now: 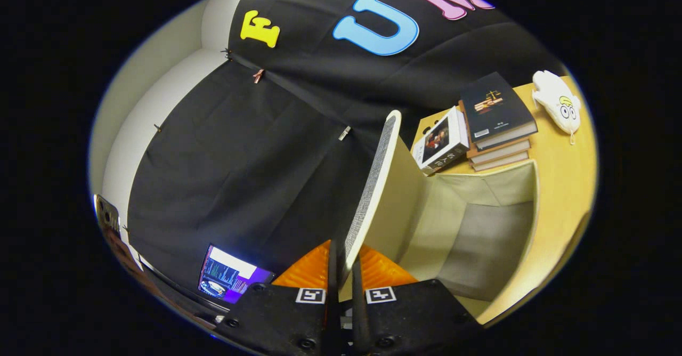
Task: Open the storage box then place both shoes into the box .Put the left shoe in first, then the right shoe, with the right side of both shoes facing outward in a uniform manner.
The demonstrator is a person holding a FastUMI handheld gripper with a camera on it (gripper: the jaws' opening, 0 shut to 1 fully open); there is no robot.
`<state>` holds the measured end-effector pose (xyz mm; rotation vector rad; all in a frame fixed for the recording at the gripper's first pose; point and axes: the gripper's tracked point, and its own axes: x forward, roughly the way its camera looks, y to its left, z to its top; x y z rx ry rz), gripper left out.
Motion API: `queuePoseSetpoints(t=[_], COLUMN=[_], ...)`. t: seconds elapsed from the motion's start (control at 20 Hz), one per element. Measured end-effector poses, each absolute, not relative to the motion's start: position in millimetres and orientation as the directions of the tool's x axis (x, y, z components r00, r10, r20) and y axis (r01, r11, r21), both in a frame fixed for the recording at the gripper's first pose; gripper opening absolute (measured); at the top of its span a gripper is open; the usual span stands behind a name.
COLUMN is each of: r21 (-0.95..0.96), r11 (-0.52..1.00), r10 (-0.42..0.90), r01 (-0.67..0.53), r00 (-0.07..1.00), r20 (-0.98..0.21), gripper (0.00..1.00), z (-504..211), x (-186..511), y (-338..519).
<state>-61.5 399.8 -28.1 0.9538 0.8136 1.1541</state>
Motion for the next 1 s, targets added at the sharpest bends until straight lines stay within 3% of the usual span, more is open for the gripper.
queuePoseSetpoints(t=[0.15,0.25,0.3,0.5,1.0], r21=[0.905,0.896,0.892,0.865,0.847], r11=[0.155,0.164,0.165,0.185,0.236], r10=[0.973,0.974,0.976,0.976,0.948], r01=[-0.397,-0.413,-0.421,-0.467,-0.476], r00=[0.222,0.210,0.200,0.187,0.304], r20=[-0.069,-0.081,-0.087,-0.108,-0.093], gripper=[0.21,0.37,0.40,0.98,0.98], z=[-23.2,-21.2,-21.3,-26.7,-24.4], x=[-63.2,-67.4,-70.3,-82.1,-56.8], y=[421.4,432.6,435.8,437.0,375.1])
